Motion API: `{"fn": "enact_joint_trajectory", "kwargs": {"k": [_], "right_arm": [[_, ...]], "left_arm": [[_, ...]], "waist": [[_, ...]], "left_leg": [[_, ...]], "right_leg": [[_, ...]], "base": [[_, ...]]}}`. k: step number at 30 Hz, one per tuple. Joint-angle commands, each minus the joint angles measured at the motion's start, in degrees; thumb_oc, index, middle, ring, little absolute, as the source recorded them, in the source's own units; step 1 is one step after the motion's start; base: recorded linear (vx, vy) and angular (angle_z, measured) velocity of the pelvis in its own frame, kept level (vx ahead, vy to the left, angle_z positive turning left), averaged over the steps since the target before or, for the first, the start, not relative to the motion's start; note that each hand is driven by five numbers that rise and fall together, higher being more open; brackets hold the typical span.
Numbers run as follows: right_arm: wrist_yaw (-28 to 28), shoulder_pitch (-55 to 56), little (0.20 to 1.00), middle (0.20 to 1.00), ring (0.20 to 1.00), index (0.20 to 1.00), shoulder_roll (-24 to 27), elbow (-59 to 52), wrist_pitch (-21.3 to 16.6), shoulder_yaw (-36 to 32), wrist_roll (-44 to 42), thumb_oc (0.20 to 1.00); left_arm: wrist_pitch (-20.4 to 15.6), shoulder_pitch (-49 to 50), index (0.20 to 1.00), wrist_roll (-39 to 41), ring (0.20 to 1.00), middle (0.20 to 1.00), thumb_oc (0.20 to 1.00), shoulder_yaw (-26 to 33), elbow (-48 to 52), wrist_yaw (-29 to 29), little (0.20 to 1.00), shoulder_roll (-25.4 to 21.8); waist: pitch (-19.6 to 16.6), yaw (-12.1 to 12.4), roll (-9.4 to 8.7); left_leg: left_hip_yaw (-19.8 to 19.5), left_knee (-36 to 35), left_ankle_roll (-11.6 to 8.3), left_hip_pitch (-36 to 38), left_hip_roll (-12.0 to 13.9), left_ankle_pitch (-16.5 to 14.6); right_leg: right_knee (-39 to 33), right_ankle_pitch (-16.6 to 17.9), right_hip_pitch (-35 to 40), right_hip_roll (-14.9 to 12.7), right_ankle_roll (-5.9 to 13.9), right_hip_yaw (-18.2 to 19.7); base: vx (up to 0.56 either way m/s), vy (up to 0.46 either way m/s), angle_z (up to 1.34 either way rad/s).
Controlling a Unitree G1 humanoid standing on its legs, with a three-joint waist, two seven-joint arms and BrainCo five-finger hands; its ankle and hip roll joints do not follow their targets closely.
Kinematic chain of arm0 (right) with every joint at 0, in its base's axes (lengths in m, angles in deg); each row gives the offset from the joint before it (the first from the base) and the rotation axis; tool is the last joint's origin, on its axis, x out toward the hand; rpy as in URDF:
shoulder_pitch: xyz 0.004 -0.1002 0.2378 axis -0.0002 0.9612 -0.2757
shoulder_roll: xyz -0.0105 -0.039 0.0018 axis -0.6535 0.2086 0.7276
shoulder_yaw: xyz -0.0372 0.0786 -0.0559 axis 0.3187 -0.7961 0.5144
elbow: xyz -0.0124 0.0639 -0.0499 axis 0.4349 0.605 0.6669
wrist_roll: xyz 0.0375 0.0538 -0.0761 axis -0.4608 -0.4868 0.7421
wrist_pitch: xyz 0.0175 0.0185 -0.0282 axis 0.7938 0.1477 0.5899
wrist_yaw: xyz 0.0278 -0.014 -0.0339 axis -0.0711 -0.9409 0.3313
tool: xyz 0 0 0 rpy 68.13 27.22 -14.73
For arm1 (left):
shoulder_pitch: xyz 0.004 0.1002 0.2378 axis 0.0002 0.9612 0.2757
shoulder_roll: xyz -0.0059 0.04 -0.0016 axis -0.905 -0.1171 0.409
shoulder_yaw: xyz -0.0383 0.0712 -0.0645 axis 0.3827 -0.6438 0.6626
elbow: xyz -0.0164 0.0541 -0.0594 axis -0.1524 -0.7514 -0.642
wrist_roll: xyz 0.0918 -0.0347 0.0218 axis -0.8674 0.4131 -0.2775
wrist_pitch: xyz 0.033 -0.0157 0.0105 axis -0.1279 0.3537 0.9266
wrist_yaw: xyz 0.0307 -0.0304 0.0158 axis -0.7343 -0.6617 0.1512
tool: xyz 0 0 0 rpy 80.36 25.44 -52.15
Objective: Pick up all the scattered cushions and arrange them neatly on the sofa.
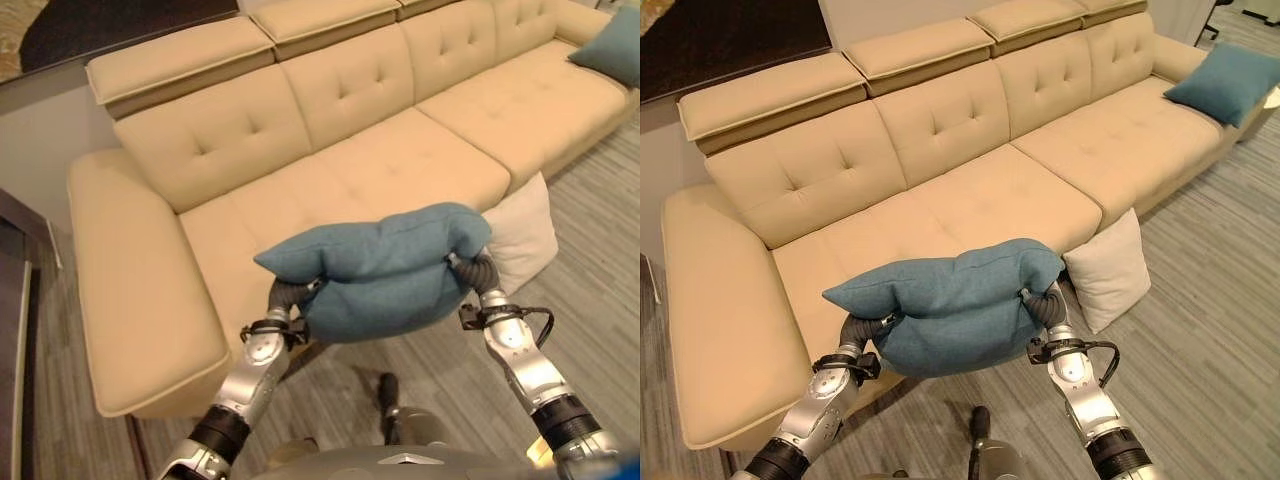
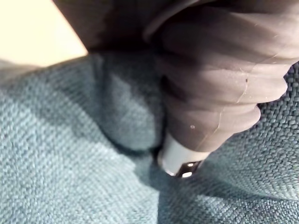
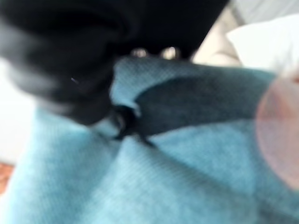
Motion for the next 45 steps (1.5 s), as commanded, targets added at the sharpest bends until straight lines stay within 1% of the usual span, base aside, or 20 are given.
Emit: {"fn": "enact_joint_trajectory", "kwargs": {"k": [1,3,4,6,9,10,11,13,15,19,21,23,26,27,33,36,38,39,41,45], "right_arm": [[1.6,-3.4,0.200,0.200,0.200,0.200,-2.3,-6.3,-6.1,2.8,0.1,0.200],[1.4,-3.2,0.200,0.200,0.200,0.200,-2.3,-6.3,-6.0,2.8,0.0,0.200],[1.2,-2.3,0.200,0.200,0.200,0.200,-2.3,-6.6,-5.7,2.3,-0.5,0.200],[1.1,-2.0,0.200,0.200,0.200,0.200,-2.4,-6.3,-5.6,1.7,-0.6,0.200],[0.3,-1.2,0.200,0.200,0.200,0.200,-2.7,-6.7,-5.8,0.6,-0.2,0.200],[0.4,-0.7,0.200,0.200,0.200,0.200,-2.6,-7.1,-5.6,0.2,-0.1,0.200],[0.4,-0.7,0.200,0.200,0.200,0.200,-2.6,-7.1,-5.6,0.2,-0.1,0.200],[0.8,-0.4,0.200,0.200,0.200,0.200,-3.6,-6.7,-5.3,1.0,0.6,0.200],[1.0,-0.1,0.200,0.200,0.200,0.200,-3.9,-7.0,-5.3,0.9,0.5,0.200],[1.3,-1.1,0.200,0.200,0.200,0.200,-5.3,-6.3,-5.2,1.6,0.5,0.200],[1.5,-1.6,0.200,0.200,0.200,0.200,-5.7,-6.3,-5.2,1.9,0.4,0.200],[1.8,-1.5,0.200,0.200,0.200,0.200,-5.7,-6.5,-5.1,1.8,0.4,0.200],[2.1,-1.9,0.200,0.200,0.200,0.200,-5.4,-6.3,-5.2,1.8,0.3,0.200],[2.0,-2.3,0.200,0.200,0.200,0.200,-5.4,-6.6,-5.3,2.0,0.1,0.200],[2.4,-1.5,0.200,0.200,0.200,0.200,-4.5,-6.8,-5.4,1.5,0.4,0.200],[2.8,-0.6,0.200,0.200,0.200,0.200,-4.2,-7.0,-5.8,1.3,0.2,0.200],[2.8,0.3,0.200,0.200,0.200,0.200,-3.5,-7.7,-6.1,0.5,-0.3,0.200],[2.5,1.4,0.200,0.200,0.200,0.200,-3.2,-8.4,-6.6,-0.8,-1.4,0.200],[2.4,1.4,0.200,0.200,0.200,0.200,-2.5,-9.0,-6.8,-0.9,-1.7,0.200],[2.0,1.4,0.200,0.200,0.200,0.200,-1.9,-9.8,-6.6,-1.6,-1.4,0.200]], "left_arm": [[-5.3,-6.7,0.200,1.2,0.200,0.200,0.200,-3.5,6.1,-3.1,0.200,1.7],[-5.1,-6.8,0.200,1.1,0.200,0.200,0.200,-3.5,6.1,-3.0,0.200,1.8],[-5.1,-7.1,0.200,1.3,0.200,0.200,0.200,-4.3,5.8,-3.2,0.200,1.9],[-5.0,-7.7,0.200,0.7,0.200,0.200,0.200,-5.1,5.4,-3.5,0.200,2.1],[-4.8,-8.3,0.200,-0.2,0.200,0.200,0.200,-5.1,5.8,-3.6,0.200,2.1],[-5.0,-8.0,0.200,-0.6,0.200,0.200,0.200,-4.9,6.4,-3.7,0.200,2.0],[-5.0,-7.9,0.200,-0.6,0.200,0.200,0.200,-4.9,6.4,-3.7,0.200,2.0],[-4.6,-6.8,0.200,-0.8,0.200,0.200,0.200,-4.5,7.5,-3.6,0.200,1.2],[-4.4,-6.5,0.200,-0.7,0.200,0.200,0.200,-4.3,8.0,-3.8,0.200,0.8],[-4.0,-6.3,0.200,-1.2,0.200,0.200,0.200,-3.7,9.5,-3.0,0.200,-0.4],[-3.9,-6.5,0.200,-1.7,0.200,0.200,0.200,-3.5,9.7,-2.9,0.200,-1.0],[-3.9,-6.3,0.200,-2.2,0.200,0.200,0.200,-3.4,9.5,-3.0,0.200,-1.3],[-4.0,-6.2,0.200,-2.2,0.200,0.200,0.200,-3.1,9.4,-3.1,0.200,-1.7],[-4.1,-6.1,0.200,-2.1,0.200,0.200,0.200,-2.7,9.0,-2.9,0.200,-1.6],[-4.6,-5.8,0.200,-2.2,0.200,0.200,0.200,-2.8,8.5,-3.6,0.200,-1.3],[-4.6,-5.8,0.200,-2.7,0.200,0.200,0.200,-3.2,8.2,-4.2,0.200,-1.3],[-4.6,-5.6,0.200,-2.0,0.200,0.200,0.200,-3.7,8.2,-4.8,0.200,-0.9],[-4.6,-6.1,0.200,-1.7,0.200,0.200,0.200,-4.1,8.0,-5.0,0.200,-0.5],[-4.8,-7.0,0.200,-1.7,0.200,0.200,0.200,-4.1,8.1,-5.0,0.200,-0.4],[-4.9,-7.9,0.200,-1.9,0.200,0.200,0.200,-3.2,8.6,-3.9,0.200,-0.3]], "waist": [[-2.5,-1.0,-2.58],[-2.5,-1.2,-2.56],[-2.2,-1.4,-3.01],[-1.9,-1.4,-3.11],[-2.4,-2.2,-2.16],[-2.0,-1.3,-2.48],[-2.0,-1.3,-2.48],[-2.4,-0.1,-2.29],[-2.6,0.2,-2.34],[-1.8,1.5,-2.11],[-1.2,1.3,-1.67],[-1.4,0.8,-1.68],[-1.8,-0.1,-1.84],[-1.7,-0.9,-2.65],[-1.8,-2.6,-3.74],[-2.4,-2.7,-4.25],[-3.1,-3.3,-4.33],[-3.4,-4.7,-4.84],[-2.6,-4.6,-5.08],[-2.3,-4.6,-4.75]], "left_leg": [[5.1,11.6,0.18,-2.9,-2.7,6.1],[6.6,12.2,0.51,-3.5,-1.5,5.9],[10.5,8.1,1.58,-6.2,-1.0,4.5],[13.7,0.5,3.06,-8.3,-1.4,1.7],[20.6,-7.3,1.71,-11.2,0.4,6.5],[20.9,-6.4,1.91,-13.2,0.9,9.4],[20.9,-6.3,1.90,-13.2,0.9,9.3],[17.4,-8.4,3.71,-10.0,-1.9,7.0],[17.4,-8.6,4.59,-9.1,-2.4,6.1],[17.2,-8.0,8.36,-4.9,-4.6,2.0],[16.4,-7.9,8.83,-3.2,-4.4,1.2],[14.8,-7.8,9.05,-1.9,-4.7,-0.1],[13.3,-8.8,8.51,-0.6,-5.1,-0.3],[11.9,-9.3,7.96,0.7,-5.7,-1.1],[8.2,-11.5,6.39,3.9,-6.2,-2.0],[7.6,-10.4,5.46,3.6,-5.3,-1.9],[6.8,-9.0,4.18,2.7,-4.0,-1.9],[9.6,-2.6,2.47,-0.7,-0.8,-0.2],[8.4,3.5,1.74,-4.1,-0.4,0.7],[9.6,-2.2,1.79,-5.3,1.1,1.5]], "right_leg": [[-3.5,3.9,3.7,-1.1,2.99,0.5],[-3.5,2.9,4.3,-0.8,2.54,-0.3],[-3.7,1.6,5.7,-1.5,2.74,-1.4],[-4.0,0.3,7.2,-2.0,3.49,-2.7],[-3.6,-2.2,9.1,-1.1,3.76,-4.3],[-2.4,-3.2,10.1,-1.4,3.12,-4.6],[-2.4,-3.2,10.1,-1.4,3.12,-4.6],[1.5,-5.0,11.0,-2.8,4.36,-4.0],[4.0,-5.2,10.8,-3.7,4.76,-4.1],[18.0,0.7,7.3,-8.4,6.79,-4.0],[22.6,0.6,4.3,-8.0,6.56,-2.7],[21.7,0.3,2.4,-7.1,6.26,-0.6],[15.7,0.3,0.8,-4.9,5.95,1.5],[8.0,3.0,-1.4,-4.2,7.20,4.2],[0.8,6.4,-2.7,-1.2,8.95,9.5],[-0.1,5.4,-1.0,-0.5,8.42,10.8],[-1.4,4.6,0.6,0.0,7.36,10.0],[-2.2,3.9,2.1,-0.7,5.74,7.3],[-2.7,3.1,3.5,-0.6,4.09,5.9],[-3.3,1.7,4.6,-1.3,4.11,4.3]], "base": [[0.13,-0.230,0.51],[0.13,-0.137,0.55],[0.17,-0.058,0.65],[0.20,-0.014,0.63],[0.27,0.052,0.66],[0.19,0.058,0.66],[0.21,0.118,0.36],[0.31,0.240,-0.32],[0.21,0.178,-0.34],[0.16,0.228,-0.09],[0.16,0.139,0.03],[0.19,0.056,0.11],[0.20,-0.026,0.38],[0.20,-0.056,0.56],[0.20,-0.085,0.42],[0.15,-0.171,0.36],[0.15,-0.278,0.59],[0.09,-0.325,0.53],[0.05,-0.246,0.96],[0.04,-0.036,0.41]]}}
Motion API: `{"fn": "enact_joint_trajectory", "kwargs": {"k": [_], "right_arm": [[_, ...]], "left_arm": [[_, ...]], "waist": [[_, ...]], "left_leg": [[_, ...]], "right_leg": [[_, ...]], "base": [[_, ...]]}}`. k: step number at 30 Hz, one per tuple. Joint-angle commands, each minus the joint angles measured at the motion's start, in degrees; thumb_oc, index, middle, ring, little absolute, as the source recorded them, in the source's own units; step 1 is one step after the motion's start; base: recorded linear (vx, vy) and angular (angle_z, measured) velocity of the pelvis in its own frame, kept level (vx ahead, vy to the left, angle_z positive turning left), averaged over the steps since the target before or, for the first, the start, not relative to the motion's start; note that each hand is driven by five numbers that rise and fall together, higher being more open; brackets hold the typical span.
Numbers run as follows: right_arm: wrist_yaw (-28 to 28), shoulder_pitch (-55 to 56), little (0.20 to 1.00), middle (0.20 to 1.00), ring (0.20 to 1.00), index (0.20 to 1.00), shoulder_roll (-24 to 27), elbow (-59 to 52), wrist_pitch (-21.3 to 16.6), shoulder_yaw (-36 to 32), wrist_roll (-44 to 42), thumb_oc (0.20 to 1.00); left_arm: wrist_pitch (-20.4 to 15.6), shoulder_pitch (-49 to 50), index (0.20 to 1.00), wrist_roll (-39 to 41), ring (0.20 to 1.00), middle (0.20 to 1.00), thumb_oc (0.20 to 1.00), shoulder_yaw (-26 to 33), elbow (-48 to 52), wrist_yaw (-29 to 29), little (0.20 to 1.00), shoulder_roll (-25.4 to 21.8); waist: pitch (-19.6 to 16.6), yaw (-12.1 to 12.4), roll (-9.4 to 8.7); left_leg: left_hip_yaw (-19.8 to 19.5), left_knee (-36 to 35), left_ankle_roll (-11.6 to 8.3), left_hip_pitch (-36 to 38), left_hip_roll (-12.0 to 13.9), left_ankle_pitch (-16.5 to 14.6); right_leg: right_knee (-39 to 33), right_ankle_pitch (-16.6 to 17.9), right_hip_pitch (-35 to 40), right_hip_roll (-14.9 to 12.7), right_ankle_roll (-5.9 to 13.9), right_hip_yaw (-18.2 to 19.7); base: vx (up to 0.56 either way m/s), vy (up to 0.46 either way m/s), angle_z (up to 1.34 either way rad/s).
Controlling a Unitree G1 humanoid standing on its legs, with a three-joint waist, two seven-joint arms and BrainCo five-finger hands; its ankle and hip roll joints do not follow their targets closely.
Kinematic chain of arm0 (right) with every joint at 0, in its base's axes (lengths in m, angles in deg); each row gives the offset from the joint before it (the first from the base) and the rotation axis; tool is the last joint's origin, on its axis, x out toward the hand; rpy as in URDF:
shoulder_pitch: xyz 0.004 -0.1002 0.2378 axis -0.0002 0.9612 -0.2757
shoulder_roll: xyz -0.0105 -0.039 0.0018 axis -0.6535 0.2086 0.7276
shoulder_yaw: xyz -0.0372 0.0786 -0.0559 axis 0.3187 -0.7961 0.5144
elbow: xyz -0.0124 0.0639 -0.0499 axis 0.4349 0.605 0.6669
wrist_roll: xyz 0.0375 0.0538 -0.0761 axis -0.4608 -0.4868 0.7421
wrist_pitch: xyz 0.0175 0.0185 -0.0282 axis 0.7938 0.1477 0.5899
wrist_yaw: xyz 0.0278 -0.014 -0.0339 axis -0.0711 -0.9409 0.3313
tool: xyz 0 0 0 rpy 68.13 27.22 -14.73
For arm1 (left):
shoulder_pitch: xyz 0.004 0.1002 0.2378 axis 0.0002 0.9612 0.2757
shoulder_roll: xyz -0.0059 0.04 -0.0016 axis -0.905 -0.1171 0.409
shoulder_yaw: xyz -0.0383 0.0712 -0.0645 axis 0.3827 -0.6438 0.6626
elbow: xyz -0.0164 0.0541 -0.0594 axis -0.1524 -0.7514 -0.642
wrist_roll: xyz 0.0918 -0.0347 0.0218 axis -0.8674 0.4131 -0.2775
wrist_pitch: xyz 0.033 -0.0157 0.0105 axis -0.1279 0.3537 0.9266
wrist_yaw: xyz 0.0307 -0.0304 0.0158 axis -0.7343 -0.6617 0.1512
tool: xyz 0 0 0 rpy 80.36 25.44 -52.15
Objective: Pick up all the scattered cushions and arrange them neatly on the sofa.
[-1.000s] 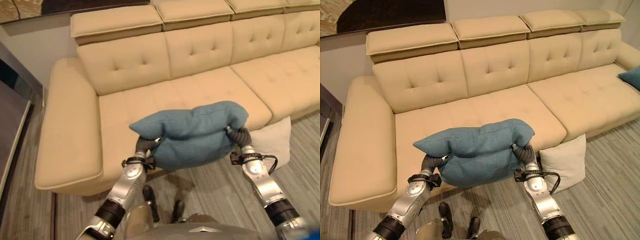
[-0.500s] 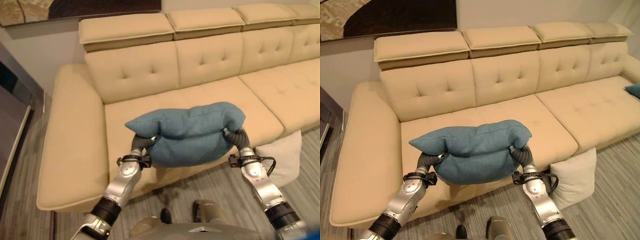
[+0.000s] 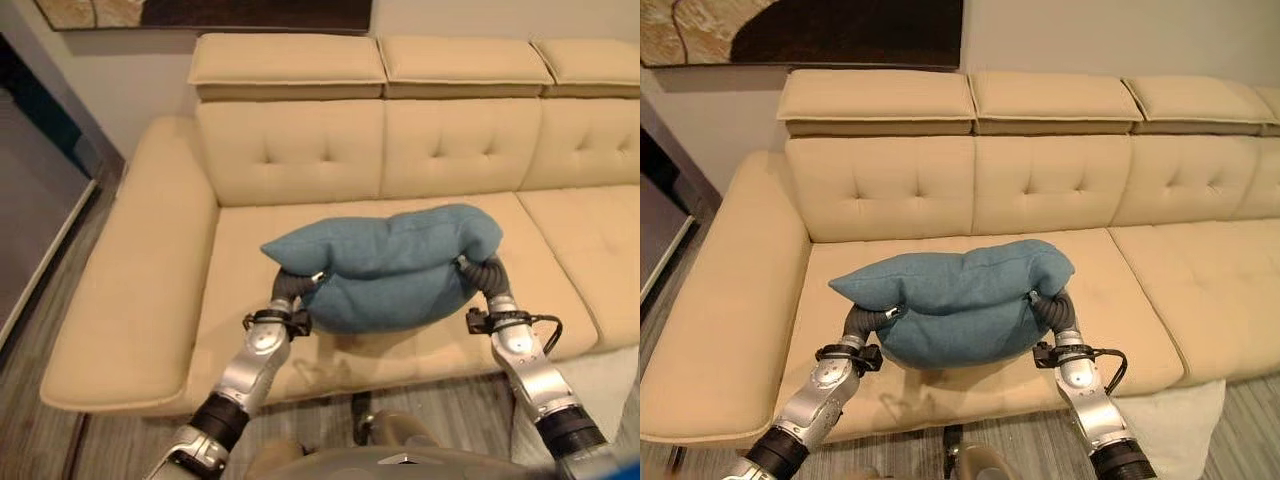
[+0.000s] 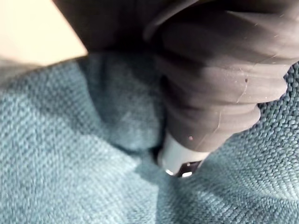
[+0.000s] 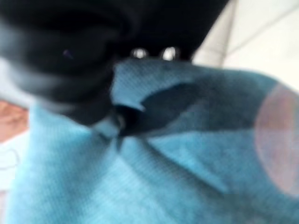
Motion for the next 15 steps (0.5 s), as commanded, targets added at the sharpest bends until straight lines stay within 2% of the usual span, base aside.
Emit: {"fn": "enact_joint_trajectory", "kwargs": {"k": [1,2,4,6,7,11,15], "right_arm": [[1.1,-1.7,0.200,0.200,0.200,0.200,-0.9,-7.1,-6.4,0.8,-0.6,0.200],[0.6,-2.0,0.200,0.200,0.200,0.200,-0.9,-7.1,-6.6,0.6,-0.1,0.200],[0.4,-3.0,0.200,0.200,0.200,0.200,-0.9,-6.7,-6.5,1.1,0.1,0.200],[0.5,-3.7,0.200,0.200,0.200,0.200,-0.9,-6.6,-6.4,1.3,0.4,0.200],[0.2,-5.6,0.200,0.200,0.200,0.200,-1.3,-5.6,-6.1,1.8,0.7,0.200],[0.0,-10.2,0.200,0.200,0.200,0.200,-2.1,-3.6,-5.9,3.8,0.7,0.200],[-1.1,-19.6,0.200,0.200,0.200,0.200,-3.2,-1.8,-6.0,6.7,0.0,0.200]], "left_arm": [[-5.6,-5.3,0.200,-1.7,0.200,0.200,0.200,-2.2,8.4,-2.9,0.200,1.9],[-5.6,-6.3,0.200,-2.6,0.200,0.200,0.200,-2.1,8.2,-2.3,0.200,1.9],[-6.0,-7.3,0.200,-2.6,0.200,0.200,0.200,-1.2,7.9,-1.6,0.200,2.1],[-6.0,-7.6,0.200,-2.9,0.200,0.200,0.200,-1.1,8.0,-1.2,0.200,1.9],[-6.0,-8.8,0.200,-3.3,0.200,0.200,0.200,-1.1,7.8,-0.9,0.200,1.5],[-5.9,-11.2,0.200,-4.6,0.200,0.200,0.200,-0.7,6.7,0.3,0.200,0.7],[-6.4,-19.3,0.200,-5.8,0.200,0.200,0.200,-0.1,4.8,3.9,0.200,-0.2]], "waist": [[-2.5,-0.9,0.57],[-2.4,-0.6,1.21],[-2.1,0.1,1.60],[-2.3,0.0,1.78],[-2.3,0.1,2.18],[-2.1,1.1,2.36],[0.1,2.5,2.34]], "left_leg": [[2.5,-13.0,-0.23,-1.0,2.7,6.8],[3.0,-16.7,-0.82,-2.2,3.0,10.1],[0.4,-15.9,-0.46,-1.8,1.7,8.4],[0.0,-16.6,-0.26,-1.6,1.1,8.5],[1.6,-17.9,-0.10,-0.8,0.9,8.7],[3.6,-17.8,1.13,-0.1,0.1,7.4],[4.2,-15.4,2.26,-4.3,-0.5,6.5]], "right_leg": [[-0.5,0.1,2.5,-1.9,7.03,4.0],[-0.5,-0.2,2.9,-1.5,7.08,3.7],[0.8,-1.4,2.6,-1.4,7.27,4.6],[1.2,-1.2,2.3,-1.5,7.50,5.0],[1.7,-1.3,2.0,-1.8,7.71,5.2],[3.0,-1.7,1.4,-2.5,7.98,6.4],[5.0,-1.7,-3.1,-3.3,8.05,6.8]], "base": [[0.10,0.065,0.32],[0.12,0.060,0.18],[0.10,0.058,0.15],[0.09,0.108,-0.08],[0.13,0.200,-0.45],[0.08,0.155,-0.53],[-0.07,0.098,-0.30]]}}
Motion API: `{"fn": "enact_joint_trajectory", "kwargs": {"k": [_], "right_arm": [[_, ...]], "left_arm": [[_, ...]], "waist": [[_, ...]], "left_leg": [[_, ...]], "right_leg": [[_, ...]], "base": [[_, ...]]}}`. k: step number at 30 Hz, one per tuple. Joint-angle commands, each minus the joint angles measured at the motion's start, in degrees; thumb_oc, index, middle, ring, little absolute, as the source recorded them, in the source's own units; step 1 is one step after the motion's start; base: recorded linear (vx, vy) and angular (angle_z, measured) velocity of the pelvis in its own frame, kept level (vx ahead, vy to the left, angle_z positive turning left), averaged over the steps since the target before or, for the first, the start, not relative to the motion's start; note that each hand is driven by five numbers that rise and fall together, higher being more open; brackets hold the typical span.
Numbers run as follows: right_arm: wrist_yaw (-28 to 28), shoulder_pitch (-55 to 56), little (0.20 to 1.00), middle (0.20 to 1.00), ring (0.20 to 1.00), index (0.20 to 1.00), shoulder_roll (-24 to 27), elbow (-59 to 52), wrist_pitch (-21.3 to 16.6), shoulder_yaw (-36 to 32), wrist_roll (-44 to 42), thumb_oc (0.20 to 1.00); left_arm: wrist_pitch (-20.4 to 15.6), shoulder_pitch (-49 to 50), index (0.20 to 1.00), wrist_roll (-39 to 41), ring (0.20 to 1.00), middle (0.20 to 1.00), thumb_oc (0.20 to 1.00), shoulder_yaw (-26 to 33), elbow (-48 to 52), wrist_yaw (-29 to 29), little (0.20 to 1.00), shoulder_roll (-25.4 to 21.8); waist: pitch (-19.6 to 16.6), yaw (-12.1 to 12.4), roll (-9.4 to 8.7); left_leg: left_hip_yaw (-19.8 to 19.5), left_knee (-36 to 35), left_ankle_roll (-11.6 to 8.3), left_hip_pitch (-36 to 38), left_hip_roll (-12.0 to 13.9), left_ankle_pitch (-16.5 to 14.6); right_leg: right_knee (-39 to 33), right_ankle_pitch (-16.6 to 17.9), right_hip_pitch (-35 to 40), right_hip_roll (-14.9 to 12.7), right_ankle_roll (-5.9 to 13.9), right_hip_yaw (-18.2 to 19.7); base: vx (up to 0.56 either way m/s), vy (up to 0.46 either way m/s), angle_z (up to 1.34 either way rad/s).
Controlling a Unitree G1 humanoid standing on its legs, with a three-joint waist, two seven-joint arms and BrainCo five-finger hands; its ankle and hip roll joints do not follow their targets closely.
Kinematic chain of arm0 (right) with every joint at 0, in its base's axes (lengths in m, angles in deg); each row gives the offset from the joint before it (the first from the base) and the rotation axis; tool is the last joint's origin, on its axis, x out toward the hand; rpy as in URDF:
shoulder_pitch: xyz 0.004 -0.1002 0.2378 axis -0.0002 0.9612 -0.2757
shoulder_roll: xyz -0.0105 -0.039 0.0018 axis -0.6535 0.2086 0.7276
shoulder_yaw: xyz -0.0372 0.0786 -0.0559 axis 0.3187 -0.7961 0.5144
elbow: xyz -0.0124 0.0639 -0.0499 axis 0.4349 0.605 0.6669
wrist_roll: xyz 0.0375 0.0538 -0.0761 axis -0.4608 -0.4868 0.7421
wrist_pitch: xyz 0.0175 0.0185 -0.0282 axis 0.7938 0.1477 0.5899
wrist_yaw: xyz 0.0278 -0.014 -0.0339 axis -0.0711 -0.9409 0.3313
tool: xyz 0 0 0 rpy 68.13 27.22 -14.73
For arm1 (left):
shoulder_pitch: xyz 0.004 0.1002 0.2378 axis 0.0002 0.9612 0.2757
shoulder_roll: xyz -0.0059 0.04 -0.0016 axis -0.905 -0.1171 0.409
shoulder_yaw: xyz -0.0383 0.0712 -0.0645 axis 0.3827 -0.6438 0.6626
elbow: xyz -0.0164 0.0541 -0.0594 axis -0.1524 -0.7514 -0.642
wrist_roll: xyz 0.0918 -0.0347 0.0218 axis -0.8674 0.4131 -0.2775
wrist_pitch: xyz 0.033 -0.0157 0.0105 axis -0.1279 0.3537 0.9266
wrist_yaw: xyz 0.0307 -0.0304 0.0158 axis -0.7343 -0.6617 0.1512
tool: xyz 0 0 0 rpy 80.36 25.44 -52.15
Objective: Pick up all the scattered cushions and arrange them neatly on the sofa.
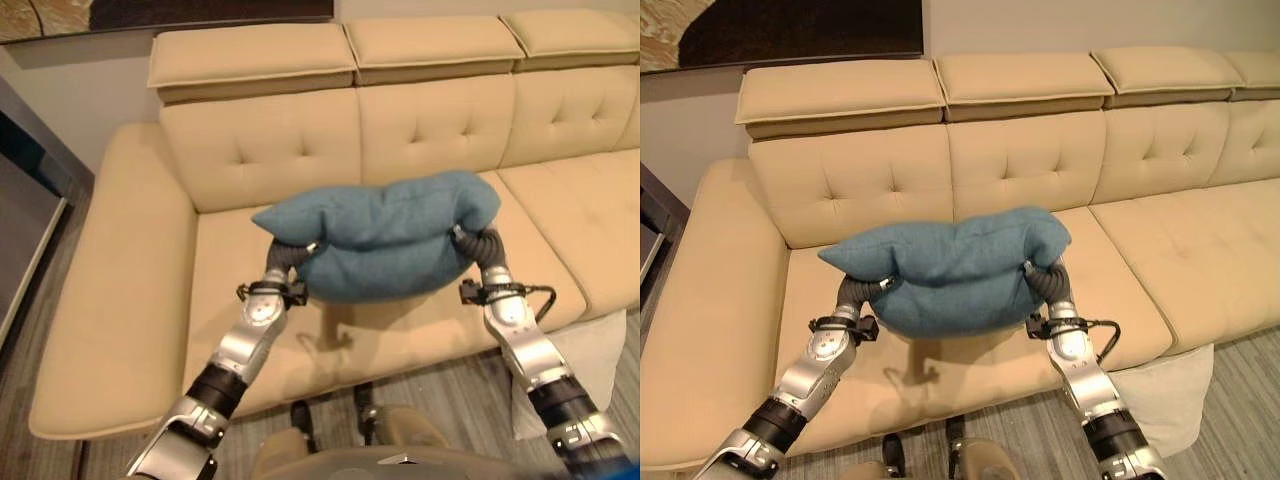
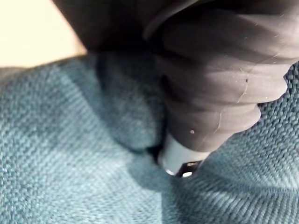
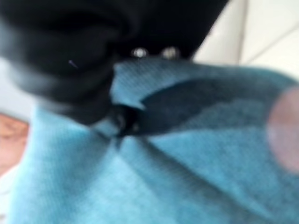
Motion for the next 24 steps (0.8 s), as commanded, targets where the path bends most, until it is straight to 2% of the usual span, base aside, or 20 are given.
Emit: {"fn": "enact_joint_trajectory", "kwargs": {"k": [1,10,12,23,24], "right_arm": [[1.4,-11.3,0.200,0.200,0.200,0.200,-3.5,-1.5,-6.3,5.6,-0.3,0.200],[-1.9,-30.5,0.200,0.200,0.200,0.200,-2.0,4.9,-5.8,10.1,-2.5,0.200],[-3.4,-38.2,0.200,0.200,0.200,0.200,-1.6,8.9,-5.6,11.5,-2.7,0.200],[-5.1,-49.8,0.200,0.200,0.200,0.200,-1.5,18.2,-6.3,14.5,-4.3,0.200],[-5.0,-50.0,0.200,0.200,0.200,0.200,-1.5,18.8,-6.3,14.7,-4.3,0.200]], "left_arm": [[-6.5,-11.7,0.200,-3.6,0.200,0.200,0.200,-2.3,3.9,1.1,0.200,1.8],[-7.6,-28.0,0.200,-3.3,0.200,0.200,0.200,-2.2,-3.4,7.0,0.200,-0.7],[-7.3,-35.3,0.200,-5.3,0.200,0.200,0.200,-2.7,-7.6,9.8,0.200,-1.9],[-7.7,-46.9,0.200,-6.4,0.200,0.200,0.200,-4.0,-15.8,13.3,0.200,-2.3],[-7.7,-47.5,0.200,-6.7,0.200,0.200,0.200,-4.0,-16.3,13.5,0.200,-2.2]], "waist": [[-0.7,3.4,-0.55],[2.2,4.2,-0.33],[2.9,4.5,0.04],[4.5,5.1,1.14],[4.1,5.2,1.41]], "left_leg": [[-0.3,4.8,-0.23,-4.5,1.1,-1.5],[-1.7,9.1,0.06,-15.0,1.1,-1.0],[-2.9,9.0,0.00,-18.3,0.7,0.0],[-5.5,9.9,0.06,-25.6,-0.3,1.2],[-6.2,10.0,-0.30,-25.5,-0.2,-0.4]], "right_leg": [[3.3,-2.1,0.5,-4.4,5.29,1.4],[6.6,-0.9,-9.8,-4.1,4.79,1.1],[7.0,-0.4,-13.0,-4.2,4.76,1.0],[8.6,0.2,-20.1,-4.8,4.52,0.8],[8.8,-1.2,-20.0,-4.6,4.88,1.2]], "base": [[-0.11,0.026,0.08],[-0.09,0.006,0.06],[-0.03,0.002,0.03],[0.01,0.006,0.02],[0.00,0.023,0.04]]}}
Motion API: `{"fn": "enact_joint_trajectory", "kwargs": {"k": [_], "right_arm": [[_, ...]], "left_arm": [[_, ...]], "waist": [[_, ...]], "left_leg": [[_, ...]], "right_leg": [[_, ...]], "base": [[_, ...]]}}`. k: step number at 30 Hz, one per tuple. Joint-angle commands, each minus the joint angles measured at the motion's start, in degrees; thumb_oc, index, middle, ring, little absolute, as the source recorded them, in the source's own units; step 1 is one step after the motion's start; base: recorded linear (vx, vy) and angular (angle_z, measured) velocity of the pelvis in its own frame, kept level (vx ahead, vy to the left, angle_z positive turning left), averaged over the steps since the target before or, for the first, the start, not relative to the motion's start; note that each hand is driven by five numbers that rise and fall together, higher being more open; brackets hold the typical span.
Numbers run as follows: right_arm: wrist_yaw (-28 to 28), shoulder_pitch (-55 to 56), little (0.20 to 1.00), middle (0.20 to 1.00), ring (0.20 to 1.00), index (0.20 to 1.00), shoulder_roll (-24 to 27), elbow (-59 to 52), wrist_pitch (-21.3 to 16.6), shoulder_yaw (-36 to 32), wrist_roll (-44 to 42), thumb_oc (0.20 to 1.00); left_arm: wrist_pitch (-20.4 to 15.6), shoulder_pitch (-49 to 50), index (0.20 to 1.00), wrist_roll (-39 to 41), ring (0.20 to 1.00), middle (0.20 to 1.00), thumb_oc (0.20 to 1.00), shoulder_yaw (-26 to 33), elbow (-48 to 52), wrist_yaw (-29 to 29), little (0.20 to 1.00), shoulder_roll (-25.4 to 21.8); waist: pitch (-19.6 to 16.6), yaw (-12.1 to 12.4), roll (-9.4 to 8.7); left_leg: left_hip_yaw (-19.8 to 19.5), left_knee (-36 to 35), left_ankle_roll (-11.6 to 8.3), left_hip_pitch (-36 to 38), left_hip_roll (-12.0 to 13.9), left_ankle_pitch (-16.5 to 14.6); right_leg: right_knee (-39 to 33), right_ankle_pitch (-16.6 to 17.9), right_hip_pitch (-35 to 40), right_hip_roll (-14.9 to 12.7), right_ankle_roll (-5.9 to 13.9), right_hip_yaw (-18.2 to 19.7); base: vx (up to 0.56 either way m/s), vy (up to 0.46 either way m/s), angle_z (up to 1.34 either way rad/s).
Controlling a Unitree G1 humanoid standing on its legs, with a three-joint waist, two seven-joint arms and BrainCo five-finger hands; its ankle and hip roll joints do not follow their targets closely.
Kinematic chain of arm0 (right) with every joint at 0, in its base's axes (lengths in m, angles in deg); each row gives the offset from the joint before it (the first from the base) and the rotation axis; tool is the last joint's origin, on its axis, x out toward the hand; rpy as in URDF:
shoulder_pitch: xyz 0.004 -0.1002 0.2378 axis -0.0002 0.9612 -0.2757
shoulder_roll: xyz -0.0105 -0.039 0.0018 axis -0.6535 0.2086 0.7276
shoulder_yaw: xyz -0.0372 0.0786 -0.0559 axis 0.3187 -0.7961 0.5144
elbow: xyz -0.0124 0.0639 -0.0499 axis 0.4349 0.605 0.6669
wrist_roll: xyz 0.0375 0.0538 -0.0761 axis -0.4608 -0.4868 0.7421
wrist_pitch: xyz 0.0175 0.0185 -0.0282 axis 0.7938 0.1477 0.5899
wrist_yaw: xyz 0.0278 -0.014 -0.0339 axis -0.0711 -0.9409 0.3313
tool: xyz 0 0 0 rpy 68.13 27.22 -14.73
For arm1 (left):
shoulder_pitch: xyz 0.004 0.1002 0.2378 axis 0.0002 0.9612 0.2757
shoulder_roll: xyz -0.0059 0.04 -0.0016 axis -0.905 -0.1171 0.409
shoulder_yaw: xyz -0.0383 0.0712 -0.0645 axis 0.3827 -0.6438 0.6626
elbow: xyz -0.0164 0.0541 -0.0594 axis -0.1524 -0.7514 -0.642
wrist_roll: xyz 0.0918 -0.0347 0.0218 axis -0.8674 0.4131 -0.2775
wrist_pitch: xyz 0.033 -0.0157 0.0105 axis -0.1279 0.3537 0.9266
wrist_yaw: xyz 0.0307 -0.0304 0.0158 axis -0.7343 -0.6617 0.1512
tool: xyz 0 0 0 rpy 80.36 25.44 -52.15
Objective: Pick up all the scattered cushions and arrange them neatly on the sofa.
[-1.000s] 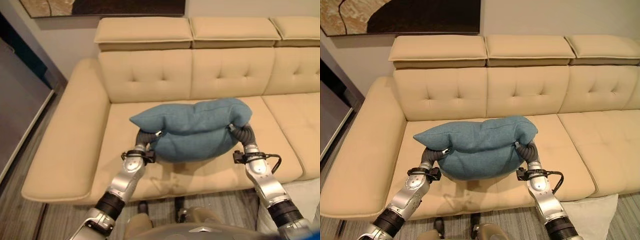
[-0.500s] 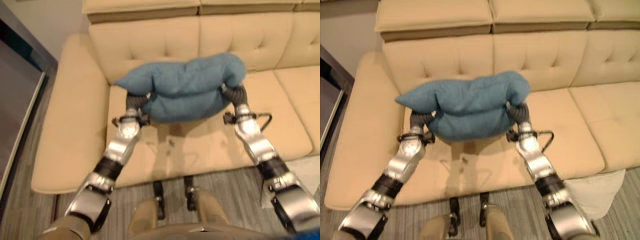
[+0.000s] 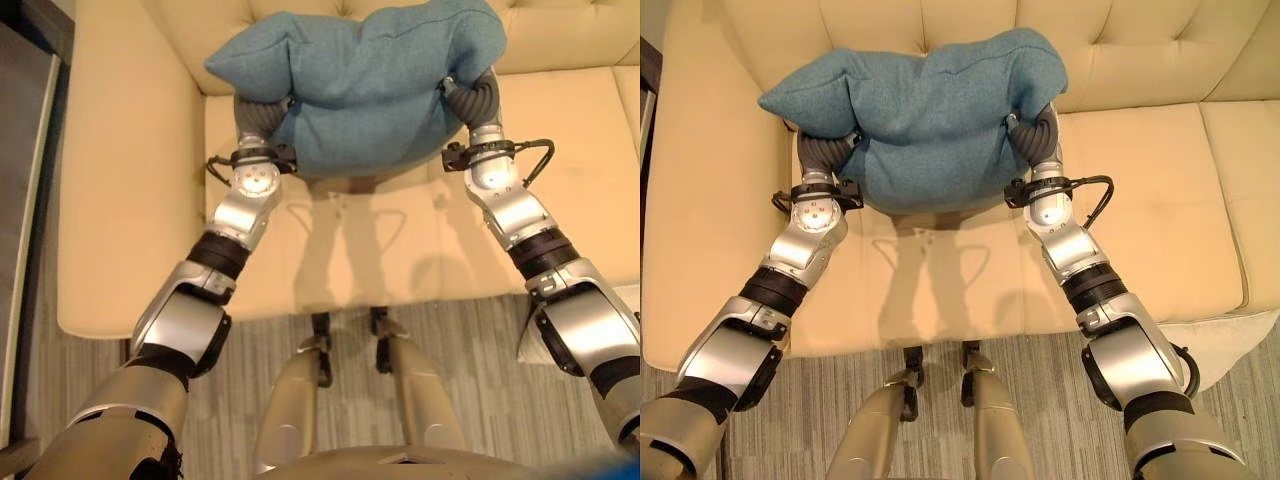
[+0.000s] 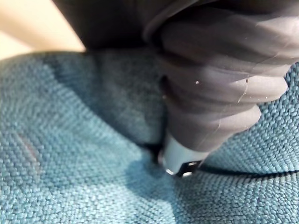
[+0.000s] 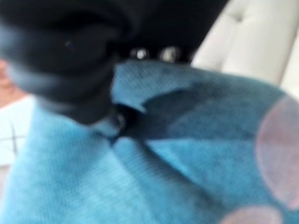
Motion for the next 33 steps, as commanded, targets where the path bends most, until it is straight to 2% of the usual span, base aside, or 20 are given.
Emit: {"fn": "enact_joint_trajectory", "kwargs": {"k": [1,2,7,8,9,10,11,13,14,15,16,17,18,20,21,24,25,30,33], "right_arm": [[2.0,-8.0,0.200,0.200,0.200,0.200,-4.4,-2.8,-6.6,4.6,0.2,0.200],[1.9,-9.0,0.200,0.200,0.200,0.200,-4.2,-1.4,-6.6,4.9,0.1,0.200],[1.0,-14.5,0.200,0.200,0.200,0.200,-2.9,4.0,-5.4,6.8,0.8,0.200],[0.5,-16.1,0.200,0.200,0.200,0.200,-2.8,5.6,-4.9,7.1,1.1,0.200],[0.0,-18.1,0.250,0.250,0.250,0.250,-2.6,7.5,-4.0,8.1,2.0,0.250],[-0.5,-19.6,0.693,0.693,0.693,0.693,-3.0,9.6,-3.6,8.2,2.1,0.693],[-1.4,-21.4,1.000,1.000,1.000,1.000,-2.5,11.7,-2.8,9.0,3.1,1.000],[-3.2,-24.0,1.000,1.000,1.000,1.000,-2.6,14.9,-2.1,9.1,4.4,1.000],[-4.3,-24.3,1.000,1.000,1.000,1.000,-2.3,15.0,-1.8,8.7,5.6,1.000],[-6.1,-24.5,1.000,1.000,1.000,1.000,-2.1,15.2,-1.4,7.8,6.5,1.000],[-6.1,-24.5,1.000,1.000,1.000,1.000,-2.2,15.2,-1.4,7.8,6.5,1.000],[-8.9,-25.3,1.000,1.000,1.000,1.000,-1.9,18.2,-0.5,6.1,7.3,1.000],[-9.7,-25.7,1.000,1.000,1.000,1.000,-1.7,19.1,-0.2,5.7,7.5,1.000],[-10.3,-26.0,1.000,1.000,1.000,1.000,-1.4,20.0,0.4,5.8,8.3,1.000],[-13.4,-27.0,1.000,1.000,1.000,1.000,-0.7,22.6,2.2,4.6,8.7,1.000],[-16.0,-27.0,1.000,1.000,1.000,1.000,0.0,24.5,2.7,2.2,6.7,1.000],[-17.2,-27.5,1.000,1.000,1.000,1.000,0.4,26.0,2.5,1.1,4.2,1.000],[-17.1,-27.9,1.000,1.000,1.000,1.000,2.5,27.9,1.5,0.3,0.2,1.000],[-15.1,-24.5,1.000,1.000,1.000,1.000,5.9,25.9,-0.1,-0.7,-2.1,1.000]], "left_arm": [[-6.8,-10.6,0.200,-5.0,0.200,0.200,0.200,-4.3,3.2,-0.8,0.200,2.5],[-6.7,-11.1,0.200,-5.2,0.200,0.200,0.200,-4.4,2.7,-0.6,0.200,2.7],[-6.0,-14.2,0.200,-4.4,0.200,0.200,0.200,-5.3,-1.0,0.0,0.200,3.5],[-5.7,-15.1,0.253,-4.6,0.253,0.253,0.253,-5.4,-2.0,0.3,0.253,3.4],[-5.1,-16.3,0.680,-4.3,0.680,0.680,0.680,-5.6,-3.8,0.5,0.680,3.6],[-4.8,-17.7,1.000,-4.4,1.000,1.000,1.000,-5.7,-5.3,0.8,1.000,3.6],[-4.4,-19.1,1.000,-4.6,1.000,1.000,1.000,-5.7,-6.5,1.1,1.000,3.1],[-4.3,-21.0,1.000,-4.5,1.000,1.000,1.000,-5.8,-8.3,1.0,1.000,2.3],[-4.4,-21.3,1.000,-4.6,1.000,1.000,1.000,-5.6,-8.4,1.2,1.000,2.1],[-4.5,-21.6,1.000,-4.5,1.000,1.000,1.000,-5.3,-8.9,1.4,1.000,1.8],[-4.5,-21.6,1.000,-4.5,1.000,1.000,1.000,-5.3,-8.9,1.4,1.000,1.8],[-4.2,-22.6,1.000,-4.4,1.000,1.000,1.000,-4.8,-11.2,2.0,1.000,0.5],[-4.0,-23.0,1.000,-4.4,1.000,1.000,1.000,-4.6,-12.0,2.3,1.000,0.3],[-3.9,-23.3,1.000,-4.3,1.000,1.000,1.000,-4.4,-12.8,2.5,1.000,-0.2],[-4.3,-23.2,1.000,-2.4,1.000,1.000,1.000,-1.9,-13.9,4.0,1.000,-1.5],[-4.9,-23.1,1.000,-0.5,1.000,1.000,1.000,0.9,-15.1,6.0,1.000,-2.8],[-5.8,-23.3,1.000,2.4,1.000,1.000,1.000,3.2,-16.0,7.4,1.000,-3.3],[-6.1,-23.4,1.000,2.5,1.000,1.000,1.000,4.5,-16.0,8.2,1.000,-6.8],[-7.3,-19.2,1.000,2.8,1.000,1.000,1.000,6.8,-11.9,7.6,1.000,-9.3]], "waist": [[-4.0,0.5,-0.32],[-4.3,0.8,-0.01],[-4.0,1.2,0.37],[-3.9,1.3,0.37],[-3.8,1.4,0.34],[-3.5,1.4,0.42],[-3.4,1.5,0.43],[-3.1,1.6,0.69],[-2.6,1.5,0.67],[-2.5,1.5,0.85],[-3.0,1.6,0.98],[-3.1,1.8,1.36],[-2.7,1.7,1.31],[-2.8,1.5,1.35],[-3.2,1.6,1.57],[-3.7,1.7,1.79],[-4.0,1.6,1.76],[-4.6,1.6,1.69],[-4.7,1.7,1.64]], "left_leg": [[-3.5,3.9,-0.57,-4.5,0.9,0.2],[-4.4,4.0,-0.93,-4.9,0.8,-1.4],[-4.8,3.6,-1.30,-7.7,0.6,-0.3],[-4.9,3.3,-1.44,-8.2,0.6,0.0],[-4.9,2.7,-1.62,-8.5,0.6,0.5],[-5.0,2.4,-1.78,-9.0,0.5,0.8],[-5.1,2.0,-1.93,-9.4,0.6,1.3],[-5.0,0.6,-2.26,-9.8,0.5,2.2],[-4.2,0.3,-1.97,-10.8,0.4,4.1],[-4.2,-0.4,-2.12,-11.1,0.3,4.6],[-4.8,-0.5,-2.48,-10.4,0.4,3.1],[-5.0,-1.6,-2.67,-10.7,0.4,3.7],[-4.4,-1.6,-2.37,-11.5,0.3,5.3],[-4.3,-2.0,-2.41,-11.6,0.3,5.6],[-4.4,-2.9,-2.58,-11.7,0.2,6.0],[-4.5,-3.8,-2.81,-11.6,0.1,6.4],[-4.5,-4.0,-2.93,-11.6,0.1,6.4],[-4.7,-4.4,-3.10,-11.2,0.0,6.5],[-4.3,-3.7,-3.17,-9.9,0.0,5.8]], "right_leg": [[1.5,-0.2,1.3,-3.1,4.96,1.4],[1.4,-1.4,1.0,-3.0,5.38,1.7],[0.7,-0.2,-1.6,-3.3,5.51,1.4],[0.3,0.0,-1.9,-3.2,5.51,1.4],[-0.2,0.4,-2.3,-3.2,5.62,1.3],[-0.6,0.8,-2.7,-3.2,5.68,1.3],[-0.9,1.1,-3.1,-3.1,5.75,1.2],[-2.1,1.7,-3.5,-3.1,5.96,1.2],[-2.6,3.3,-4.3,-3.4,5.59,0.7],[-3.1,3.6,-4.6,-3.4,5.71,0.7],[-3.1,2.3,-4.1,-3.1,6.13,1.0],[-3.9,2.8,-4.5,-3.1,6.30,1.0],[-4.2,4.2,-5.1,-3.4,5.88,0.7],[-4.6,4.5,-5.1,-3.4,5.90,0.7],[-5.6,5.0,-5.0,-3.6,6.03,0.7],[-6.7,5.4,-4.8,-3.5,6.14,0.5],[-7.2,5.6,-4.6,-3.6,6.17,0.4],[-8.2,5.9,-3.6,-3.7,6.21,0.3],[-7.8,5.5,-2.0,-3.7,5.95,0.1]], "base": [[0.09,0.016,0.02],[0.00,0.000,0.00],[0.01,0.001,0.03],[-0.02,-0.007,0.04],[-0.03,-0.007,0.04],[-0.03,-0.009,0.04],[-0.03,-0.004,0.05],[-0.06,0.003,0.08],[-0.10,0.002,0.08],[-0.01,0.003,0.05],[0.08,0.027,0.03],[0.00,0.000,0.00],[-0.08,0.008,0.00],[-0.04,-0.004,0.00],[0.00,0.000,0.00],[0.00,0.000,0.00],[0.02,0.001,0.05],[0.00,0.000,0.01],[0.00,0.000,0.00]]}}
